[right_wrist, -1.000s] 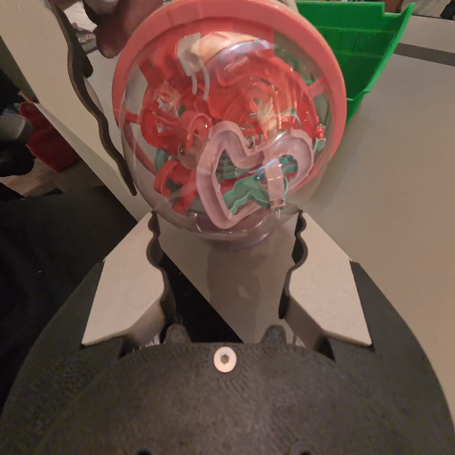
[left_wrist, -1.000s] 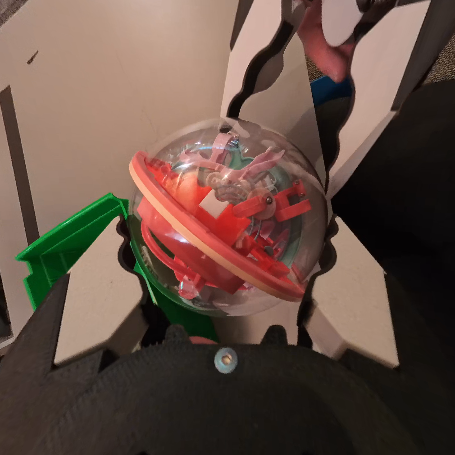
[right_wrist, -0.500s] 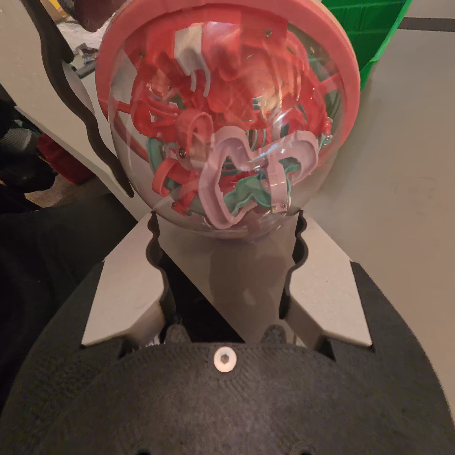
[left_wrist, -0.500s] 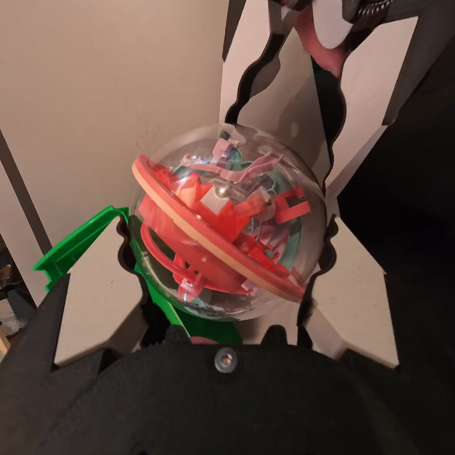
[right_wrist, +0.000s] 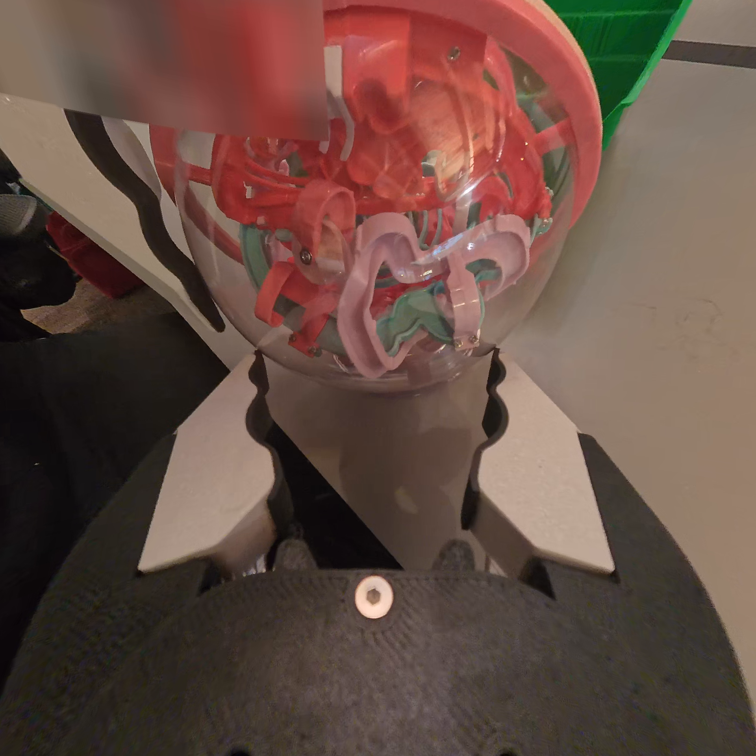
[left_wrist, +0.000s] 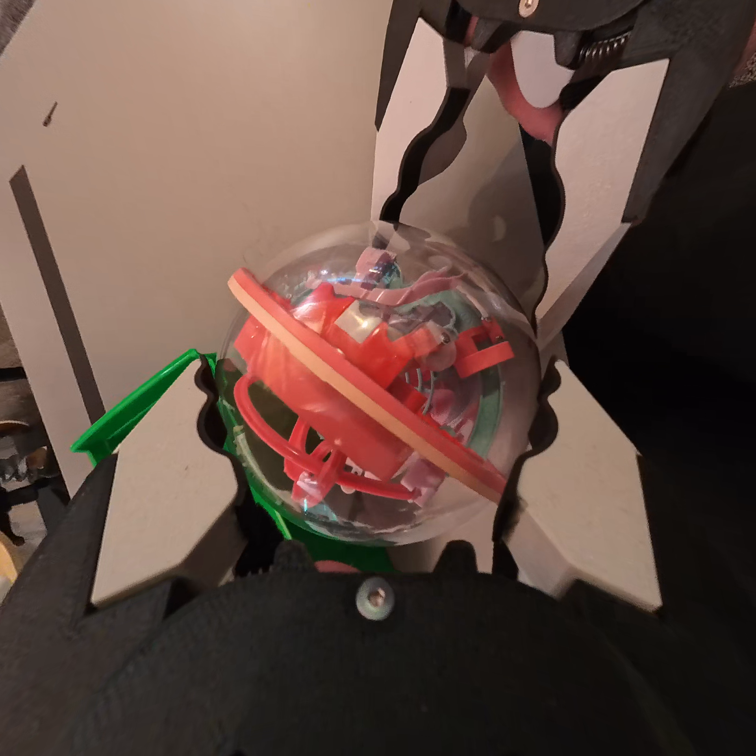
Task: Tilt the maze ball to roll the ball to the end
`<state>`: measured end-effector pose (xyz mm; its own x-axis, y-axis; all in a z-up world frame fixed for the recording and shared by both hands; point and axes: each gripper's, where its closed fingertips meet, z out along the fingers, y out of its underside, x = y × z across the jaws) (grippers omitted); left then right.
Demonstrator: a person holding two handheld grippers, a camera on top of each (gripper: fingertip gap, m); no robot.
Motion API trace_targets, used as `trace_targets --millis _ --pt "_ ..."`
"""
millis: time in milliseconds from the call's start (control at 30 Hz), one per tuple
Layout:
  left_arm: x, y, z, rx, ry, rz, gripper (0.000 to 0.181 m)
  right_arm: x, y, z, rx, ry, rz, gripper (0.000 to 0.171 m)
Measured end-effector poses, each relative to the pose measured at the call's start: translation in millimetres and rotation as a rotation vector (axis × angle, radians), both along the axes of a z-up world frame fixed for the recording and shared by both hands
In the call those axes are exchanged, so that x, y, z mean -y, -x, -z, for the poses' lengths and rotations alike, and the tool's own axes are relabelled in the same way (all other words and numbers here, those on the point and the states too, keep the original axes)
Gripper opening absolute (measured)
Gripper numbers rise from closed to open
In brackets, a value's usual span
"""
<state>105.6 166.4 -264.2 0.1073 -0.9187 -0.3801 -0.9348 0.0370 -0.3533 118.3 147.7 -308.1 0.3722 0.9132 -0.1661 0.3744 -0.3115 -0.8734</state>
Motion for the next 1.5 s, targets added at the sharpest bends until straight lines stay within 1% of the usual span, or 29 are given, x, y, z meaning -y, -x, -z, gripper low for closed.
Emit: trace_targets --millis 300,500,600,833,933,1067,1133,1200,1267,1333,1367,1500 --pt "5 0 -2 0.057 -0.085 0.021 0.148 3 2 2 0.018 -0.028 -0.017 0.104" --pt "4 0 -3 0.103 -0.089 0.004 0.149 3 2 1 0.007 -0.024 -0.014 0.101" --pt "6 2 -2 0.130 -0.050 -0.012 0.157 1 2 2 0.005 -0.019 -0.011 0.100" --pt "13 14 -11 0.212 0.053 -0.052 0.157 1 6 1 -0.005 -0.015 -0.009 0.100" --pt "14 25 -22 0.274 0.104 -0.092 0.157 1 6 0 -0.004 -0.013 -0.009 0.100" --pt "4 46 -41 0.388 0.211 -0.190 0.157 3 7 -2 -0.033 0.029 -0.015 0.102" --pt "-1 52 -45 0.452 0.301 -0.235 0.152 4 7 -5 -0.088 0.101 -0.025 0.104" --pt "-3 57 -39 0.480 0.430 -0.279 0.132 4 8 -9 -0.153 0.169 -0.027 0.106" --pt "-3 58 -29 0.499 0.534 -0.303 0.127 3 8 -12 -0.198 0.213 -0.025 0.106" --pt "2 55 -21 0.508 0.627 -0.299 0.126 3 10 -12 -0.203 0.216 -0.020 0.106" --pt "1 54 -18 0.508 0.628 -0.299 0.130 3 11 -11 -0.192 0.205 -0.017 0.106" --pt "2 55 -17 0.486 0.571 -0.266 0.130 3 14 -7 -0.137 0.142 -0.010 0.106"
